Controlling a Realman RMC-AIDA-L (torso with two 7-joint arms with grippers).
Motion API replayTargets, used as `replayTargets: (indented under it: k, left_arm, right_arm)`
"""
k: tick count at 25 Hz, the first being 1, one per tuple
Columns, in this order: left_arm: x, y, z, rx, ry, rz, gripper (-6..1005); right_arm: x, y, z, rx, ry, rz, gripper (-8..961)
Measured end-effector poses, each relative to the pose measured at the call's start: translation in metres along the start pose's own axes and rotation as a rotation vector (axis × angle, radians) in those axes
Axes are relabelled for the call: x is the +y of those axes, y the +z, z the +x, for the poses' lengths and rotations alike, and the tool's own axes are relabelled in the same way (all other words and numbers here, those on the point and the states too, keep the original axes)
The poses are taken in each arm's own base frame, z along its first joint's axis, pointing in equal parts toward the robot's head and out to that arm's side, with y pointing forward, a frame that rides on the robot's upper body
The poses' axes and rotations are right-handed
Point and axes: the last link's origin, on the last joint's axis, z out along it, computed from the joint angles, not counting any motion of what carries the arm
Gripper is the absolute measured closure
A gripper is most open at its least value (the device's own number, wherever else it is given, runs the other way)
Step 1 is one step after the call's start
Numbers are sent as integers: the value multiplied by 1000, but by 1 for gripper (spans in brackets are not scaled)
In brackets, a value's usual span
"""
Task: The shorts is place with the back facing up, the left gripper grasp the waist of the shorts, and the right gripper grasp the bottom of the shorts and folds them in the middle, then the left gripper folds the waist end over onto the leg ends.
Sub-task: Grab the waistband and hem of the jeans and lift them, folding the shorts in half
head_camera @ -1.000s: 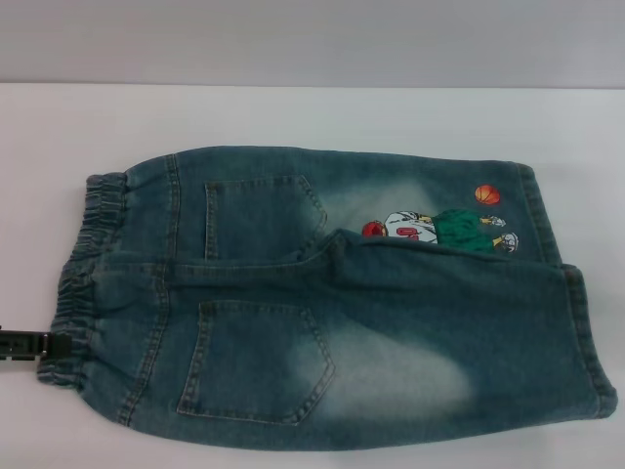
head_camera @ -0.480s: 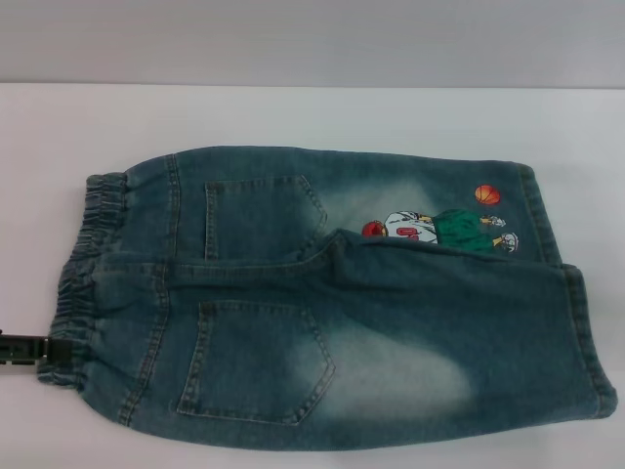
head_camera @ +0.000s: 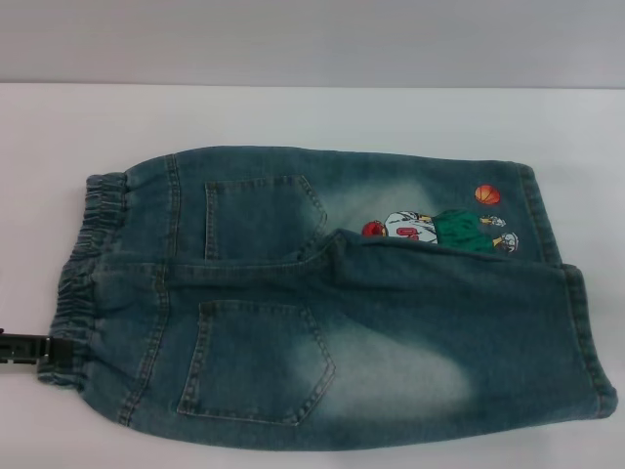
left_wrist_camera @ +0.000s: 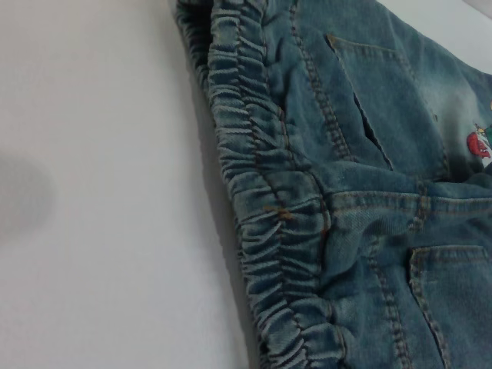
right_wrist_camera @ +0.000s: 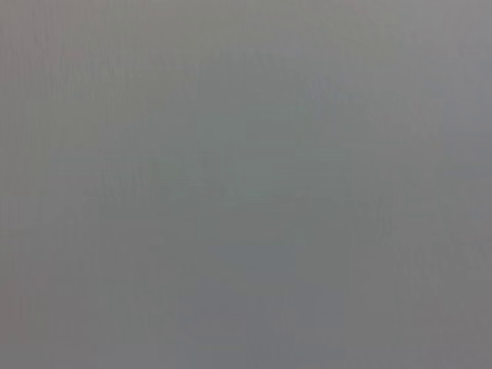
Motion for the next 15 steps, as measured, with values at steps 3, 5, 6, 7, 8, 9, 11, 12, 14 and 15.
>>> replayTargets:
  k: [3,5,6,7,8,9,11,12,14,15]
  left_arm:
    - [1,1,1,0,3,-2,202]
    - [1,1,2,0,4,-3,202]
    - [2,2,2,-2,4,-6,202]
    - [2,3,2,-4,3,-9,202]
    - [2,3,2,-5,3,-10,202]
    - [2,3,2,-5,3,-10,203]
    - [2,3,2,-6,2,-10,203]
    - [2,3,2,-6,2,-10,203]
    - [0,3,0,-23,-3,2,203]
    - [0,3,0,-23,-3,2,203]
  right_arm:
    - [0,0,0,2,-1,2,365]
    - [-1,0,0,1,0,4,365]
    - [-1,0,0,1,0,4,365]
    - [-1,0,0,1,0,5,366]
    - [-1,0,0,0,0,5,366]
    - [-1,0,0,0,0,5,367]
    - [-1,0,0,0,0,6,367]
    - [-1,0,0,0,0,6,367]
    - [-1,0,0,-1,0,7,367]
    - [-1,0,0,-1,0,7,368]
